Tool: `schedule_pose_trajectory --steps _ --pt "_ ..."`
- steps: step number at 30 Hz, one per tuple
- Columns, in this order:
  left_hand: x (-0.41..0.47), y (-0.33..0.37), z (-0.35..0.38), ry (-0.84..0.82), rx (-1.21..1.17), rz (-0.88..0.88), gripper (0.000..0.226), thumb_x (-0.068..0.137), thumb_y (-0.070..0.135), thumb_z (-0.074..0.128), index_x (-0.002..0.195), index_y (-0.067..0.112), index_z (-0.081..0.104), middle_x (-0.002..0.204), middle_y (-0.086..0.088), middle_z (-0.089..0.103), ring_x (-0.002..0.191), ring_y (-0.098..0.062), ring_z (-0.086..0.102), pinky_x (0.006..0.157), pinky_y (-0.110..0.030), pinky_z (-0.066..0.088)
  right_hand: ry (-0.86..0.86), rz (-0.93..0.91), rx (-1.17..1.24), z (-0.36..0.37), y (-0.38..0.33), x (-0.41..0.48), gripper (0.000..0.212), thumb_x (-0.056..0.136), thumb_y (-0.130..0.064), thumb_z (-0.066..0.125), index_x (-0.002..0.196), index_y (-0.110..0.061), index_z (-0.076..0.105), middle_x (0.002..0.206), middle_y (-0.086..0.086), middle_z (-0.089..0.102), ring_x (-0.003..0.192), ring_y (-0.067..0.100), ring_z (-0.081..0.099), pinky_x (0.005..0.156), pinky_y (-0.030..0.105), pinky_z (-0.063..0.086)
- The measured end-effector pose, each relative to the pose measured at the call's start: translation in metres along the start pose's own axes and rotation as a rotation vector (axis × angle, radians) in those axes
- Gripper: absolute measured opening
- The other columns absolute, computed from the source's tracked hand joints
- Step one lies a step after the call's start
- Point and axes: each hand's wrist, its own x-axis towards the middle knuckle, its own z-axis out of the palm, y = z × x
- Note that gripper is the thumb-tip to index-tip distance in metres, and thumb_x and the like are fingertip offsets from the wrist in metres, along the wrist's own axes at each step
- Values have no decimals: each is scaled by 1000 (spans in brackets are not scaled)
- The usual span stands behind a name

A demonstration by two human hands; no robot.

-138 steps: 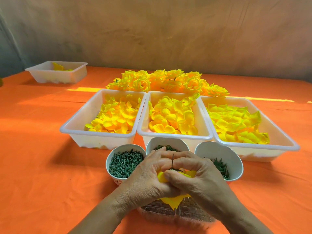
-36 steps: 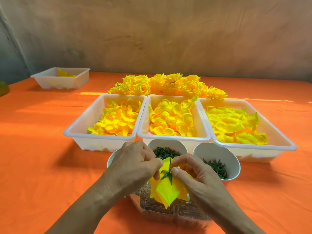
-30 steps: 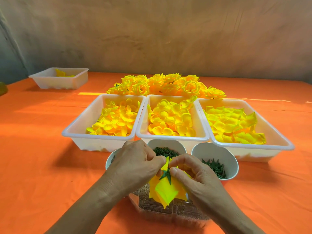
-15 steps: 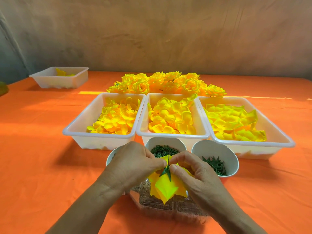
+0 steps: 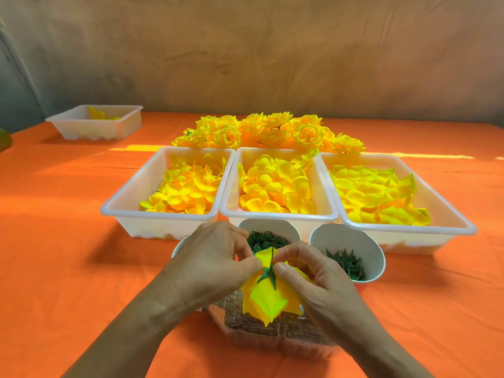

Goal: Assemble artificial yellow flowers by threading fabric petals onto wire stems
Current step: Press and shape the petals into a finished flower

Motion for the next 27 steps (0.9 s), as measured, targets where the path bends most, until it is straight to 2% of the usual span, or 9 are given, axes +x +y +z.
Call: schedule_pose_trajectory --steps 2,5,8,11,13,16,18,23,27 --pt "0 -1 -2 -7 34 105 17 77 39 73 64 38 63 119 25 53 113 12 35 90 -15 28 2 -3 4 0 1 0 19 80 -48 56 92 -35 64 91 -6 66 84 12 61 78 34 50" --pt "-1 -3 -4 11 94 215 10 77 40 73 72 39 65 124 24 50 132 7 25 103 -17 25 2 0 5 0 2 0 19 81 -49 55 92 -36 64 91 -6 66 84 11 61 77 32 49" --pt "-1 -1 -7 54 175 371 3 79 35 74 77 33 73 127 13 58 143 -9 29 114 -40 31 0 1 4 -1 2 0 20 81 -50 55 93 -36 64 91 -6 66 84 11 61 77 32 49" --pt "2 -1 -7 141 289 612 5 71 24 80 70 24 74 112 -2 69 131 -30 51 100 -59 45 1 6 8 0 2 0 20 81 -50 55 92 -36 64 89 -5 65 81 13 61 74 32 50" --pt "5 -2 -4 214 360 717 10 72 19 81 68 19 72 106 -6 71 124 -33 59 98 -62 46 2 10 23 0 2 0 20 81 -49 56 92 -35 64 86 -4 64 77 16 61 67 30 51" --pt "8 -8 2 318 419 803 10 78 18 78 69 15 72 103 -11 71 115 -33 65 97 -60 48 10 8 11 0 3 1 21 81 -50 56 93 -35 64 85 -4 63 79 13 59 72 33 50" --pt "7 -13 7 322 362 775 14 83 24 69 72 16 74 98 -8 71 107 -31 68 93 -56 51 17 12 5 0 4 1 20 80 -50 57 93 -36 64 84 -7 62 80 10 58 75 33 49" --pt "-2 -18 6 253 -71 364 16 72 37 73 85 28 71 92 10 59 92 -16 58 77 -35 49 6 17 40 1 4 2 18 79 -49 59 91 -36 65 88 -10 63 86 13 60 79 37 51" --pt "-8 -10 10 191 -237 356 13 72 46 69 80 35 71 87 10 56 89 -13 59 75 -34 48 3 13 113 2 2 1 17 78 -43 63 91 -32 67 89 1 62 85 25 60 75 42 50"
